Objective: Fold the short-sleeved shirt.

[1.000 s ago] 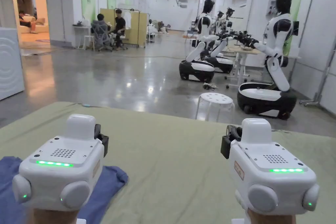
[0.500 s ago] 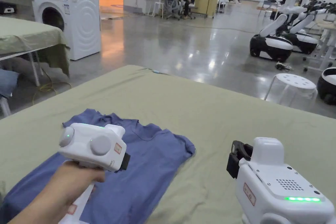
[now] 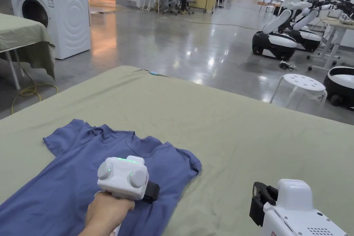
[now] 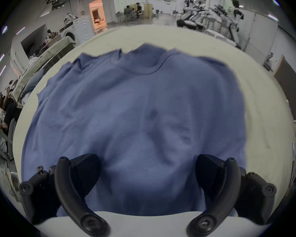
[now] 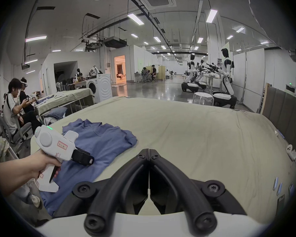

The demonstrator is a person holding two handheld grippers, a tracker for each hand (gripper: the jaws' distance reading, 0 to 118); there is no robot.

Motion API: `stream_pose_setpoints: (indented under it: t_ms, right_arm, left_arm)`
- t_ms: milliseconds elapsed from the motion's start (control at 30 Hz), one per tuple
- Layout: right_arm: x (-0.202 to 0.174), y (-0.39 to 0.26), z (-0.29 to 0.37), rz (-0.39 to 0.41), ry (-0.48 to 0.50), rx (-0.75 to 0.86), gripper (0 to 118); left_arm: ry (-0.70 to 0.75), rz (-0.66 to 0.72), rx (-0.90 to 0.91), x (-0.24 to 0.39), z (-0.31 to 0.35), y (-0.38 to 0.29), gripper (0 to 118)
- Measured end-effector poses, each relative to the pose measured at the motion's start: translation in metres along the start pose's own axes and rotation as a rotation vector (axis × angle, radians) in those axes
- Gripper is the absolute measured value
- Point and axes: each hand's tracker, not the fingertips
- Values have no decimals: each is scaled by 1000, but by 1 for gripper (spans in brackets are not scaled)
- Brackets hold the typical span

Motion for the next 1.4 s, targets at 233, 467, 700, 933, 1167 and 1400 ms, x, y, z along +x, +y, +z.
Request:
stream_pose_setpoints:
  t_ms: [233, 467, 700, 933, 1167, 1400]
  right_arm:
    - [13, -7, -4, -13, -28, -18, 1]
    - [30, -12, 10, -62, -51, -23, 1]
    - [77, -13, 55, -71, -146, 3, 1]
    - [154, -20, 116, -117, -304, 32, 1]
    - [219, -38, 162, -163, -420, 38, 1]
    - [260, -59, 177, -233, -476, 24, 1]
  left_arm:
    - [26, -17, 156, 7, 27, -13, 6]
    - [-171, 52, 238, 14, 59, -10, 5]
    - [-367, -75, 323, 127, 109, 14, 5]
    - [-611, -230, 427, 270, 178, 24, 5]
    - [-754, -370, 369, 406, 205, 2, 5]
    - [-618, -444, 161, 482, 127, -33, 5]
